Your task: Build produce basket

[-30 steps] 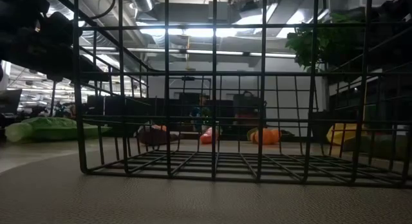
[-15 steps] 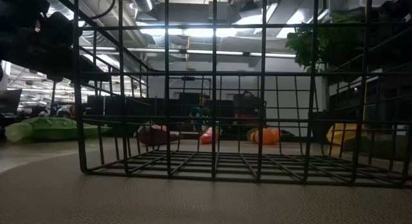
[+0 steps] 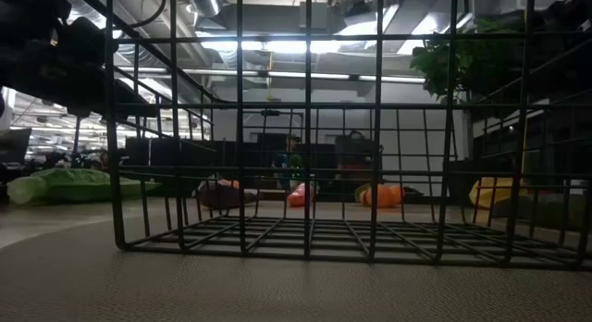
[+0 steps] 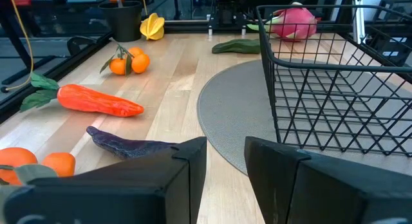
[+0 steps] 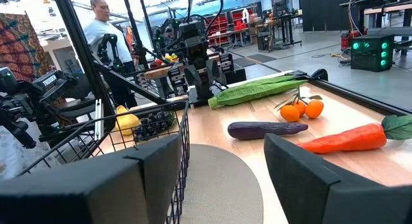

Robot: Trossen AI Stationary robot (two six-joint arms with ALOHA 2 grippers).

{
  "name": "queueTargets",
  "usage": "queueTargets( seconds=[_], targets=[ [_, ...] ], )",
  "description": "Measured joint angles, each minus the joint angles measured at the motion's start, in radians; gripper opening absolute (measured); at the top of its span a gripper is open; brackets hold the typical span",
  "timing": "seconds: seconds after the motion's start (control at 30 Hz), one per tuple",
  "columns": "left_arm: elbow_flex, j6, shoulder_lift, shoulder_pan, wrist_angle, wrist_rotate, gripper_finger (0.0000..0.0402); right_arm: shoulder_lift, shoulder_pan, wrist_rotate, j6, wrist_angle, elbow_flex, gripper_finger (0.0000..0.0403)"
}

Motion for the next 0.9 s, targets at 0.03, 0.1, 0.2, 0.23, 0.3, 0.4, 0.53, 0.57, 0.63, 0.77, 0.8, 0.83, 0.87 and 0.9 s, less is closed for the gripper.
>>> queueTargets(
  seconds=[0.03,0.1,0.2,0.23,0.3,0.4,0.53,0.57,0.63,0.77,0.8,0.83,0.87,0.9],
  targets=[
    [0.0,0.0,0.0,0.0,0.0,0.0,0.0098,0.0,0.0,0.0,0.0,0.0,0.0,0.022],
    [0.0,0.0,0.0,0.0,0.0,0.0,0.0098,0.0,0.0,0.0,0.0,0.0,0.0,0.022],
    [0.0,0.0,0.0,0.0,0.0,0.0,0.0098,0.0,0.0,0.0,0.0,0.0,0.0,0.022],
    [0.0,0.0,0.0,0.0,0.0,0.0,0.0098,0.0,0.0,0.0,0.0,0.0,0.0,0.022],
    [0.0,0.0,0.0,0.0,0.0,0.0,0.0098,0.0,0.0,0.0,0.0,0.0,0.0,0.022],
    [0.0,0.0,0.0,0.0,0.0,0.0,0.0098,0.0,0.0,0.0,0.0,0.0,0.0,0.022],
    [0.0,0.016,0.0,0.0,0.0,0.0,0.0098,0.0,0.0,0.0,0.0,0.0,0.0,0.022],
    [0.0,0.03,0.0,0.0,0.0,0.0,0.0098,0.0,0.0,0.0,0.0,0.0,0.0,0.022],
    [0.0,0.049,0.0,0.0,0.0,0.0,0.0098,0.0,0.0,0.0,0.0,0.0,0.0,0.022],
    [0.0,0.052,0.0,0.0,0.0,0.0,0.0098,0.0,0.0,0.0,0.0,0.0,0.0,0.022],
    [0.0,0.052,0.0,0.0,0.0,0.0,0.0098,0.0,0.0,0.0,0.0,0.0,0.0,0.022],
    [0.0,0.052,0.0,0.0,0.0,0.0,0.0098,0.0,0.0,0.0,0.0,0.0,0.0,0.022],
    [0.0,0.052,0.0,0.0,0.0,0.0,0.0098,0.0,0.0,0.0,0.0,0.0,0.0,0.022],
    [0.0,0.052,0.0,0.0,0.0,0.0,0.0098,0.0,0.0,0.0,0.0,0.0,0.0,0.022]
  ],
)
